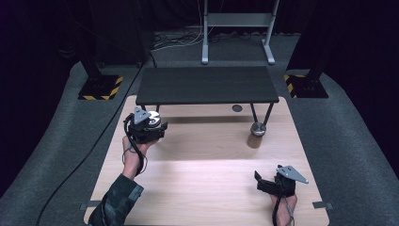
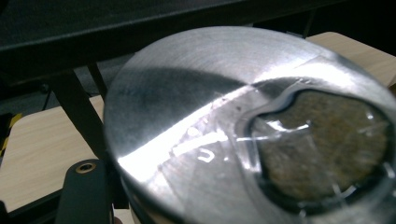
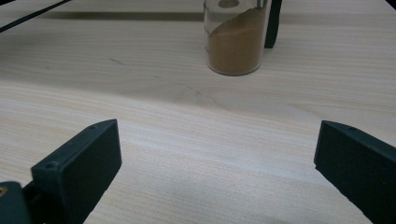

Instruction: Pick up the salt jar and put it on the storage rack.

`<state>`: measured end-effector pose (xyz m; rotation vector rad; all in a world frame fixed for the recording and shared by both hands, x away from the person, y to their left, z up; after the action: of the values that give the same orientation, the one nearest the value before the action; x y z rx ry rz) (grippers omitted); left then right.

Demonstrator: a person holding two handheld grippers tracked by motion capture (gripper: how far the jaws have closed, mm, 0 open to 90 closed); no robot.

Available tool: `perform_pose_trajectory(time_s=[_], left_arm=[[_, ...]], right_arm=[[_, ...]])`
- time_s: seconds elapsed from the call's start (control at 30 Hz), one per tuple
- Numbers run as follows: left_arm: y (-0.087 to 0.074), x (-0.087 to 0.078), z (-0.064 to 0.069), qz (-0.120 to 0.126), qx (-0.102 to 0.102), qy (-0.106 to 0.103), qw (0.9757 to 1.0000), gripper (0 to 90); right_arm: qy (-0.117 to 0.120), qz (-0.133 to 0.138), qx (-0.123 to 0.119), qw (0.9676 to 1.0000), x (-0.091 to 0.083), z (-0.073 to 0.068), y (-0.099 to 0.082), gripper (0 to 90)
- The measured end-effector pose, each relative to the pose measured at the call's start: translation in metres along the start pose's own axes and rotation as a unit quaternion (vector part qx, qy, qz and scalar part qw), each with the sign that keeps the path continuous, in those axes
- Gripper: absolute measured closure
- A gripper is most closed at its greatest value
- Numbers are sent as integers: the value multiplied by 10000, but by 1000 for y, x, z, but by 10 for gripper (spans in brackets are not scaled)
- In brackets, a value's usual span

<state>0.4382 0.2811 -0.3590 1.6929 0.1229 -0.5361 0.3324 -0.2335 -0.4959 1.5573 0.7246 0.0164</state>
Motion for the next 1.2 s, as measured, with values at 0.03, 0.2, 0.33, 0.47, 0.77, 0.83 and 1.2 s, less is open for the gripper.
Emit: perform_pose_trajectory(time_s=[0.03,0.2,0.33,0.47,0.77,0.83,1.2], left_arm=[[1,0,0,9,2,7,10000,308],[6,-1,-2,27,-10,-4,10000,308],[10,-1,-3,31,-7,-7,10000,308],[14,-1,-5,44,-46,-30,10000,308],[26,-2,-7,68,-27,-91,9999,308],[29,-2,-7,76,-8,-93,9999,308],[45,-6,-8,115,93,-147,9998,308]], right_arm=[[0,-1,1,10000,0,0,0,0],[1,-4,2,10000,0,0,0,0],[5,-8,0,10000,0,0,0,0],[4,-10,-1,10000,0,0,0,0],[8,-12,1,10000,0,0,0,0],[9,-10,2,10000,0,0,0,0],[11,1,9,10000,0,0,0,0]])
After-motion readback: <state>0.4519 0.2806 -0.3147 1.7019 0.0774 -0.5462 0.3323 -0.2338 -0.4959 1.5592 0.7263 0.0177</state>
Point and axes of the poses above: each handheld gripper's, and its own axes: x roughly forward along the jaws, y roughly out of its top, z roughly to its right, the point moved 7 cm from there along x, roughly forward along the jaws, and after that the axes turned 9 degrees about y, right-handed, at the moved point
